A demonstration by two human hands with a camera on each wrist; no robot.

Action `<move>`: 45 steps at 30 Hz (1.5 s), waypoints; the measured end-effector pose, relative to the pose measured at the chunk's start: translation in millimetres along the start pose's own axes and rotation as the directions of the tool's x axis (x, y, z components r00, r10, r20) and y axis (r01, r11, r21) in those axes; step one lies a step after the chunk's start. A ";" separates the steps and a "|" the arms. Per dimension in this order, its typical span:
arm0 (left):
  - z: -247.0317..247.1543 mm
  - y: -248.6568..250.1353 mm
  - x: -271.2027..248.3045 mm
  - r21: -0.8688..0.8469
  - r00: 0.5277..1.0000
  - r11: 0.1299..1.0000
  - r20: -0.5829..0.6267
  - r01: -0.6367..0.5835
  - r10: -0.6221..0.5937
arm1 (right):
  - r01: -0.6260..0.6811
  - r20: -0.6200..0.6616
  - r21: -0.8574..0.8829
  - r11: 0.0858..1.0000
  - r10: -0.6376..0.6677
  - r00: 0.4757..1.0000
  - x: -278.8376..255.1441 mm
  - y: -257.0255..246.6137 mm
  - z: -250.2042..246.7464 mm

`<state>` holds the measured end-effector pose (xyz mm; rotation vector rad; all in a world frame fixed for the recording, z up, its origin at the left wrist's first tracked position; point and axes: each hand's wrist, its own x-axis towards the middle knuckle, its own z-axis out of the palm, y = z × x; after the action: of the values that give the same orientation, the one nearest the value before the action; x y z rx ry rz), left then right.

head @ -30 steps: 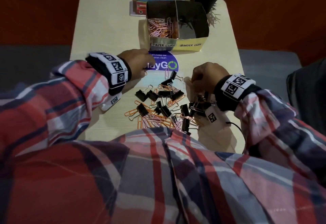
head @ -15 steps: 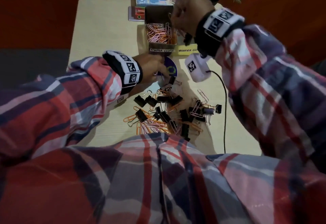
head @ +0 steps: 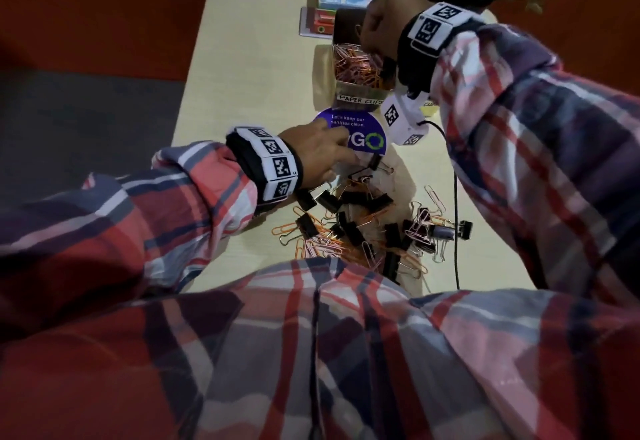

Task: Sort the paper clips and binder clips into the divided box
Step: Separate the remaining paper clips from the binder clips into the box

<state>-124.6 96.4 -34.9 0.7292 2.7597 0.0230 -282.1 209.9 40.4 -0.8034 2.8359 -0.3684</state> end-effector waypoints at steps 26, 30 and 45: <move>-3.0 9.3 8.0 -0.368 0.968 0.895 0.102 0.252 -0.230 | -0.155 -0.017 -0.022 0.988 0.155 0.988 -16.0 -4.2 -2.8; -1.1 5.9 7.7 -0.290 0.978 0.935 0.104 0.206 -0.183 | -0.222 -0.100 0.004 0.975 0.221 0.970 -22.7 -6.3 1.0; 0.1 -5.8 10.5 -0.220 0.974 0.955 0.147 0.201 -0.171 | 0.044 0.420 -0.183 0.982 0.037 0.907 -209.4 50.6 37.9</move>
<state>-136.0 96.4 -38.4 0.3929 2.6318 0.2493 -122.4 356.2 10.1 -0.8073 2.4804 0.0750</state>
